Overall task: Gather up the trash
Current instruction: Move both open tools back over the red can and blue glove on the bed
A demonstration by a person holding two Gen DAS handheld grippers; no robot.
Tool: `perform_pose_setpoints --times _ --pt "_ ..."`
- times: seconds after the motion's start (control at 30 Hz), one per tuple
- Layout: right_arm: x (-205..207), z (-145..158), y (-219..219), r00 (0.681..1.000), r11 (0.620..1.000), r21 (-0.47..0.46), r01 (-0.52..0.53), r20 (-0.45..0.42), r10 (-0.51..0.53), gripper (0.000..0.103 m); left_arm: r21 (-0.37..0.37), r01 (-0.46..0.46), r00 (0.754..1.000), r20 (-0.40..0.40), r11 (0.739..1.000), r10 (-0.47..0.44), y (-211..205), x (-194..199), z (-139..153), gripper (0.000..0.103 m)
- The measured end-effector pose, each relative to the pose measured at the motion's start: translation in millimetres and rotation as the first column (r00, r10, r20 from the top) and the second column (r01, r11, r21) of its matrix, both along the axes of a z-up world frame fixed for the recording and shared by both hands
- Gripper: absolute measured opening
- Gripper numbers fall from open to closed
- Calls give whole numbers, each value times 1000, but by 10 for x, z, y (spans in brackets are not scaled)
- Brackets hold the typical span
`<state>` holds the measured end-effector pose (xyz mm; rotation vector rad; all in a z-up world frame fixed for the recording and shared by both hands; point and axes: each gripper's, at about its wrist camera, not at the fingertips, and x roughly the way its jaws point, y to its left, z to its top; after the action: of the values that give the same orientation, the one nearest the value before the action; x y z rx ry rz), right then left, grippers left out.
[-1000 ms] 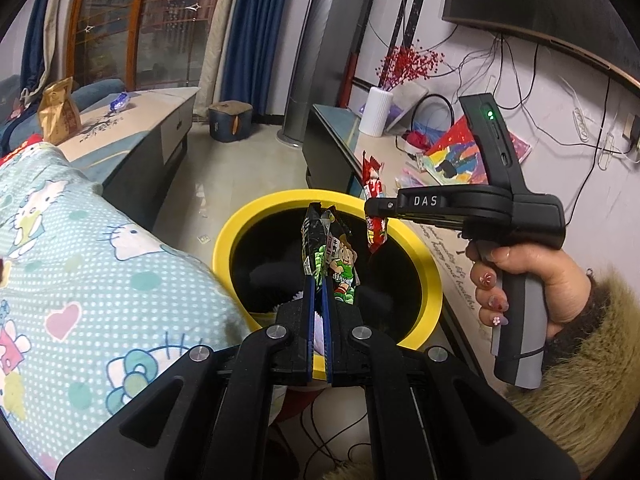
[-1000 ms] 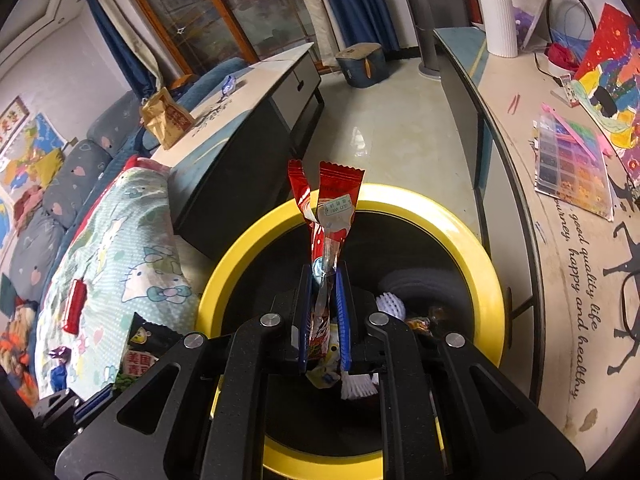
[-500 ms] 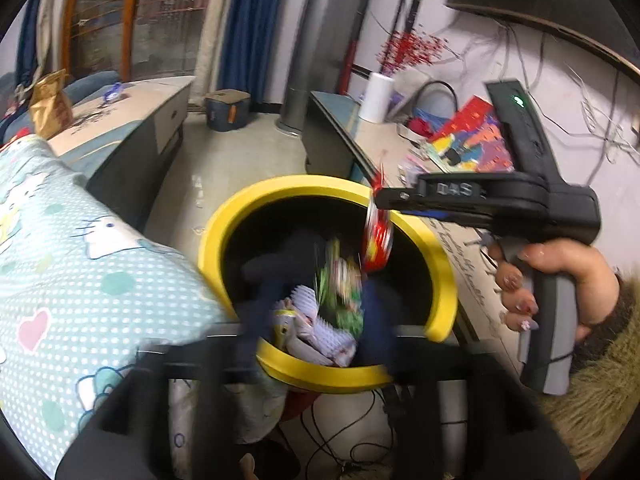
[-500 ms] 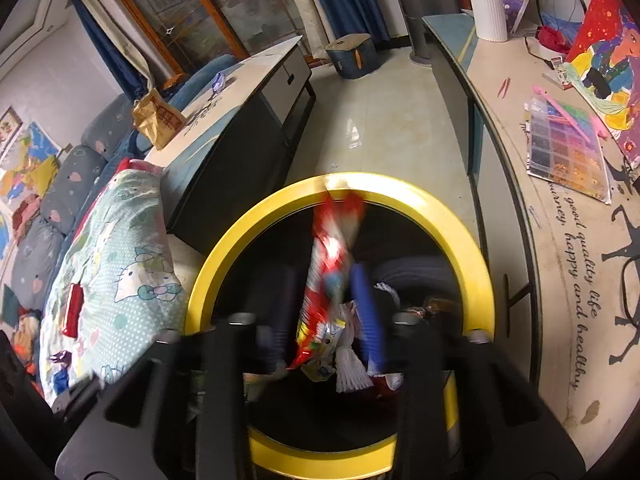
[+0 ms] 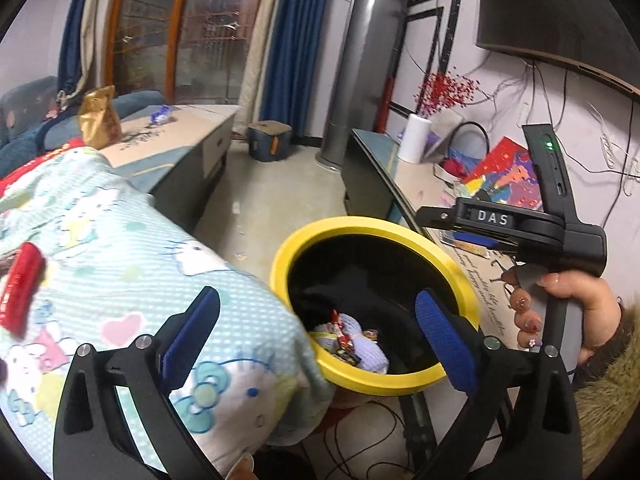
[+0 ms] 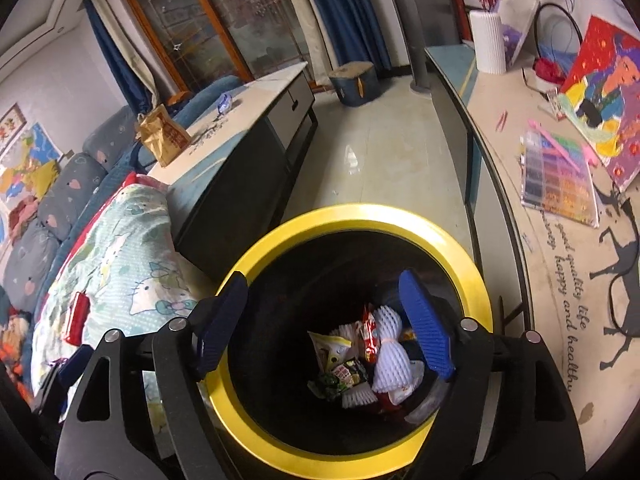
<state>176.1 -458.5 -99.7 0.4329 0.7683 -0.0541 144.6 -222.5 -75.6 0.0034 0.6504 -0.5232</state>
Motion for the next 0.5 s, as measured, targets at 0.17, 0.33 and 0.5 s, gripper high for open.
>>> perform_pose_setpoints --times 0.17,0.33,0.5 --pt "-20 81 83 1000 1000 -11 -12 23 13 72 -3 -46 999 28 999 46 170 -51 111 96" --pt "-39 154 206 998 999 -7 -47 43 47 82 -19 -89 995 45 996 89 365 -119 203 96" --pt "-64 297 392 991 994 -39 -99 88 103 82 -44 -146 987 60 988 149 593 -185 288 96"
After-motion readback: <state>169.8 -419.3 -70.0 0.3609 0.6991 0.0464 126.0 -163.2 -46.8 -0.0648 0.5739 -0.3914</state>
